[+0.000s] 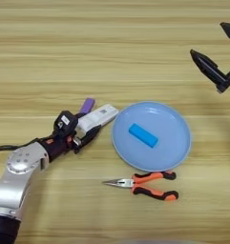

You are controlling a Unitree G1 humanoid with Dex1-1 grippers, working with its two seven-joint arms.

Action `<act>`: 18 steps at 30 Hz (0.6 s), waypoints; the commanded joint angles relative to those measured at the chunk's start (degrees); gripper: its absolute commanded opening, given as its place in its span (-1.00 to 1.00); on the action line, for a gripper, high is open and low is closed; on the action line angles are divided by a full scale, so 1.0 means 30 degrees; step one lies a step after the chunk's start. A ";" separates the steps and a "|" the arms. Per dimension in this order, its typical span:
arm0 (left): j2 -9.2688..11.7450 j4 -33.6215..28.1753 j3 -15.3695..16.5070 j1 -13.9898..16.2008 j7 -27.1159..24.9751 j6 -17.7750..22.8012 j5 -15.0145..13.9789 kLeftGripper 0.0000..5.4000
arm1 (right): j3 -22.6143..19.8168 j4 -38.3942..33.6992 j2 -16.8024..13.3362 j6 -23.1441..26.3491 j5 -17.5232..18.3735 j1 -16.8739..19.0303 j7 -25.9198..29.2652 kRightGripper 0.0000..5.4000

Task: Move the objects on the table

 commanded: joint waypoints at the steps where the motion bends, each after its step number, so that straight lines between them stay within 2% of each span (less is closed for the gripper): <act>1: -0.0054 0.0344 -0.0009 0.0156 0.0464 0.0838 0.0159 0.05 | -0.0153 -0.0341 -0.0164 0.0269 0.0180 -0.0367 -0.0016 1.00; 12: -0.0145 0.0837 -0.0342 0.0372 0.0385 0.1842 0.0014 0.05 | -0.0108 -0.0444 -0.0138 0.0289 0.0194 -0.0329 -0.0065 1.00; 18: -0.0053 0.1488 -0.0828 0.0401 0.0220 0.1869 0.0361 0.05 | -0.0067 -0.0453 -0.0123 0.0296 0.0206 -0.0365 -0.0041 1.00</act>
